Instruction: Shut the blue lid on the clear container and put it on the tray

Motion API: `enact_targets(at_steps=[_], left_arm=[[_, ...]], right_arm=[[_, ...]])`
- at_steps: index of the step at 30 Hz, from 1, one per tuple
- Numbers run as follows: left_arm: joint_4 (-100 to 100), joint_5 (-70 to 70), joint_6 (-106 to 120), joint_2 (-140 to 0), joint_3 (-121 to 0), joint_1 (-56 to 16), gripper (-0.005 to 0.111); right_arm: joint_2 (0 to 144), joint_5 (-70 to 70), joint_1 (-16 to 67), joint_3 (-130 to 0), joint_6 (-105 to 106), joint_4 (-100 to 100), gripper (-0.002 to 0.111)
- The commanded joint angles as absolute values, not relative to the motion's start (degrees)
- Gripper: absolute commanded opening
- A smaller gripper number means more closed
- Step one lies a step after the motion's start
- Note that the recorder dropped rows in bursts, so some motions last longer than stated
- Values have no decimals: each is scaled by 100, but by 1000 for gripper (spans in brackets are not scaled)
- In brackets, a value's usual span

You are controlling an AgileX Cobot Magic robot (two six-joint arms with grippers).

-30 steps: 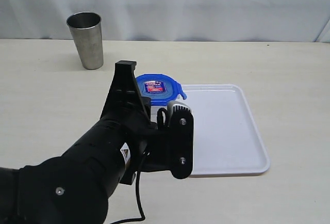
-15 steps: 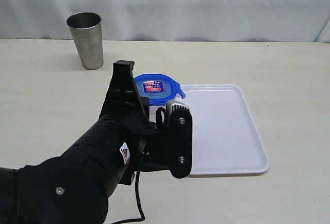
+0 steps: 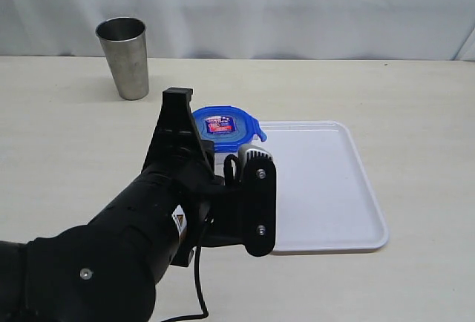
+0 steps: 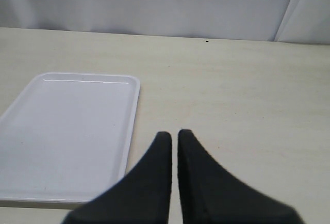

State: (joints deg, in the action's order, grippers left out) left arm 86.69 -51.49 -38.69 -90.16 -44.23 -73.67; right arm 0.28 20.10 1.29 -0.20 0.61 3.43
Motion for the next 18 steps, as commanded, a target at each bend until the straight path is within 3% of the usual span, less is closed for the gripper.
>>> enact_targets(at_steps=[1, 18], left_arm=[[8534, -5177, -3844, -8966, -4406, -7402, 0], [8263, -4933, -3518, -8966, -4406, -7402, 0]], right_arm=[[0, 1985, 84, 0, 41, 343, 5], [0, 1985, 84, 0, 41, 343, 5]])
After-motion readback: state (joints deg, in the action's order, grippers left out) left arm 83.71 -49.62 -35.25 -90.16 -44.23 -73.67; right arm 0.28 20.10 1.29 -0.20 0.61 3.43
